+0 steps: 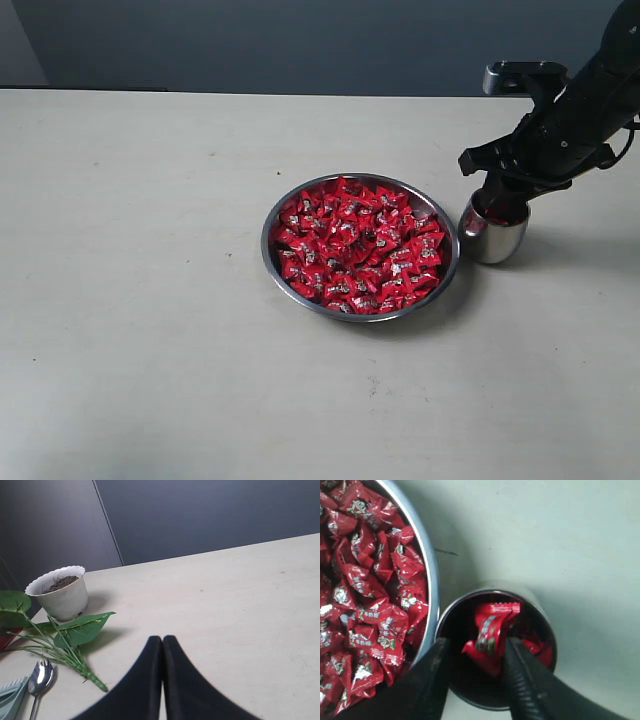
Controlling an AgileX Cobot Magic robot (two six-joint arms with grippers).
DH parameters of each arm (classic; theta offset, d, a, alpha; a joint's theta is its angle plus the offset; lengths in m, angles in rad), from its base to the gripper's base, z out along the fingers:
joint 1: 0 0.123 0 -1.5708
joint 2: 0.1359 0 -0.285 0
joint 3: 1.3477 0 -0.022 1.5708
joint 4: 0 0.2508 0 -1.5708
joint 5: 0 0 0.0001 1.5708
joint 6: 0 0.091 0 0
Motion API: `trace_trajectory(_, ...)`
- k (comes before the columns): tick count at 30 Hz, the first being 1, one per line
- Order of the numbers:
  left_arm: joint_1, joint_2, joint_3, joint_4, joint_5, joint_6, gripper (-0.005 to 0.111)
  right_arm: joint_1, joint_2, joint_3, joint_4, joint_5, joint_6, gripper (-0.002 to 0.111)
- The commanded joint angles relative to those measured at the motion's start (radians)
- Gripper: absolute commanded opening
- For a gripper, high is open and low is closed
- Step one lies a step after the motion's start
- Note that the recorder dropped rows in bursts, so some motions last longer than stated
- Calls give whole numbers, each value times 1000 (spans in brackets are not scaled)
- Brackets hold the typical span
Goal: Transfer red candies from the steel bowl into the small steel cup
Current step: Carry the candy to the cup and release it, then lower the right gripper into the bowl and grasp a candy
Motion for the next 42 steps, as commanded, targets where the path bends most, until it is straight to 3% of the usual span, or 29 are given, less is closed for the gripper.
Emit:
trace_trajectory(1,-3,-4,4,5,-11,-4,0,-6,-2,4,-11,-5,-7,38)
trace_trajectory(7,-3,-4,4,5,-11,-4,0,15,-6,-1,65,7,-31,34)
trace_trajectory(17,-3,-4,4,5,-11,-4,0,191,-8,-5,109,-28,-75,34)
trace_trajectory(25,-3,-4,4,5,-11,-4,0,293,83,-118,107,-20,-77,34)
trace_trajectory(42,-3,-4,4,5,-11,-4,0,322,324,-355,125,67,-77,34)
